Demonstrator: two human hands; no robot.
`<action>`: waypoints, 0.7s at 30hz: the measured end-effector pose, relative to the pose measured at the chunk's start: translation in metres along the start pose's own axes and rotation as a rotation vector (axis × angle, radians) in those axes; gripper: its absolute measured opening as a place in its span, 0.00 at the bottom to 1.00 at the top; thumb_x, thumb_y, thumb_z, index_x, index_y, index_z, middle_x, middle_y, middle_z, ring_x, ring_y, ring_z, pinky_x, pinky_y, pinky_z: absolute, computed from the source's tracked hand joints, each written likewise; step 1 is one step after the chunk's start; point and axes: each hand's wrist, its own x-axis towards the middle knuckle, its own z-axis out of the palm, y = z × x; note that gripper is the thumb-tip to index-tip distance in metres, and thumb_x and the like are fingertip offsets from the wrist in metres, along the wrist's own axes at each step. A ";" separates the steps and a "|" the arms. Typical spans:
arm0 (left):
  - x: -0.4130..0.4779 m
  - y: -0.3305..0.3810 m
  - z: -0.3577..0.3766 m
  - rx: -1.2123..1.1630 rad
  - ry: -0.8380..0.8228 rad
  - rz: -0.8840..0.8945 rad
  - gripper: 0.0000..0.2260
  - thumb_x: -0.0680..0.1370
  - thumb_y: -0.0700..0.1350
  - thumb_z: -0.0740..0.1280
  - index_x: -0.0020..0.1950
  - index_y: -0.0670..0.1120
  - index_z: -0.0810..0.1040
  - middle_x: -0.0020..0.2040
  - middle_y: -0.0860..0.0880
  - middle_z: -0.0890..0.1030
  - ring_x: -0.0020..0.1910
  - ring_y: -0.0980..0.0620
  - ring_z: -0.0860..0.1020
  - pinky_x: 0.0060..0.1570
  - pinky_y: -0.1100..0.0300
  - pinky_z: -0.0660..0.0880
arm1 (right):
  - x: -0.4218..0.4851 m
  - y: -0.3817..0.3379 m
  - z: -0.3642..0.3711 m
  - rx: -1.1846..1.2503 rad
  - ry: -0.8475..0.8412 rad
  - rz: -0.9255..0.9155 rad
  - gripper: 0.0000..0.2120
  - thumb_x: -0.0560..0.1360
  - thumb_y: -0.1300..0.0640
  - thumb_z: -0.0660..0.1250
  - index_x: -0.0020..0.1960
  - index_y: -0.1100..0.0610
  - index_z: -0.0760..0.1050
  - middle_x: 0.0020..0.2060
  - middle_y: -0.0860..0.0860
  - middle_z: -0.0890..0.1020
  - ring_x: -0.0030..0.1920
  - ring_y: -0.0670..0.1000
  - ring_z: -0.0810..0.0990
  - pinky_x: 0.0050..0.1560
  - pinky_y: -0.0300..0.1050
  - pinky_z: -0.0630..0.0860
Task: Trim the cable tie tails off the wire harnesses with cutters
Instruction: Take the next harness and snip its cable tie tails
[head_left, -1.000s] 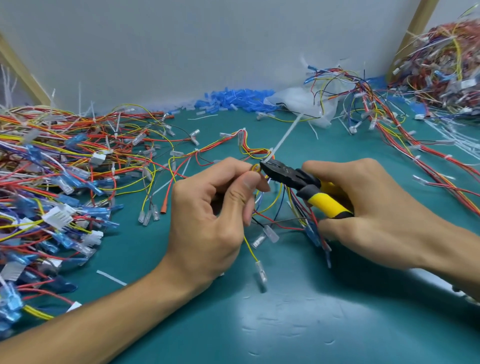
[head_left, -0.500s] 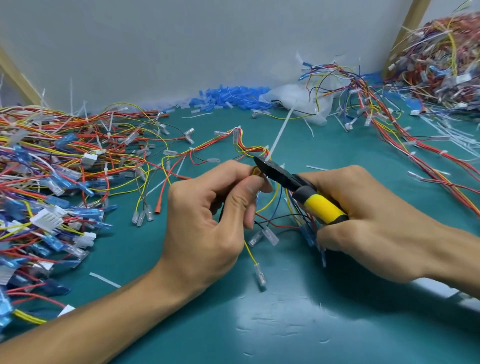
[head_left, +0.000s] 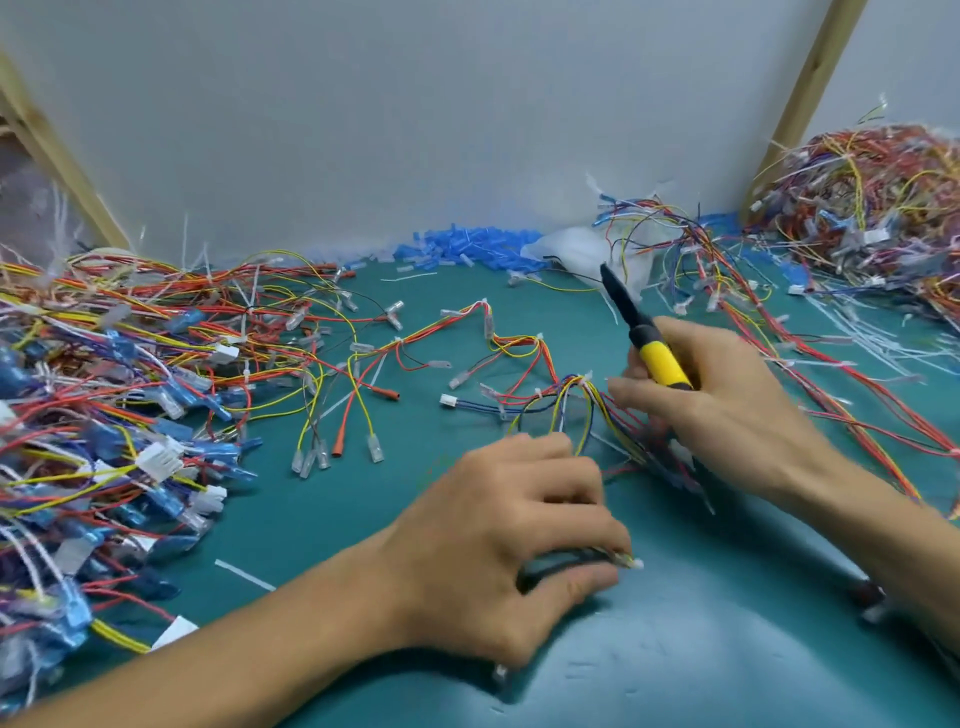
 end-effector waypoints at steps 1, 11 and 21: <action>0.000 0.001 0.000 0.047 -0.045 0.023 0.05 0.80 0.45 0.72 0.51 0.45 0.86 0.45 0.49 0.80 0.43 0.48 0.72 0.45 0.49 0.69 | 0.000 -0.001 0.002 0.000 -0.013 -0.002 0.21 0.67 0.38 0.71 0.42 0.55 0.72 0.35 0.56 0.77 0.39 0.63 0.75 0.46 0.69 0.77; -0.003 0.008 -0.005 -0.118 -0.076 0.059 0.05 0.78 0.42 0.75 0.51 0.41 0.88 0.47 0.43 0.80 0.46 0.46 0.76 0.50 0.50 0.72 | 0.029 -0.025 0.006 -0.327 -0.124 0.082 0.24 0.71 0.33 0.73 0.44 0.54 0.73 0.39 0.50 0.85 0.41 0.58 0.83 0.48 0.59 0.79; -0.007 0.005 -0.010 -0.284 0.165 -0.006 0.12 0.80 0.41 0.70 0.61 0.37 0.83 0.54 0.42 0.80 0.52 0.45 0.79 0.56 0.50 0.76 | 0.058 -0.041 0.021 -0.285 -0.269 0.275 0.11 0.74 0.58 0.72 0.39 0.56 0.70 0.30 0.53 0.71 0.31 0.53 0.68 0.32 0.45 0.63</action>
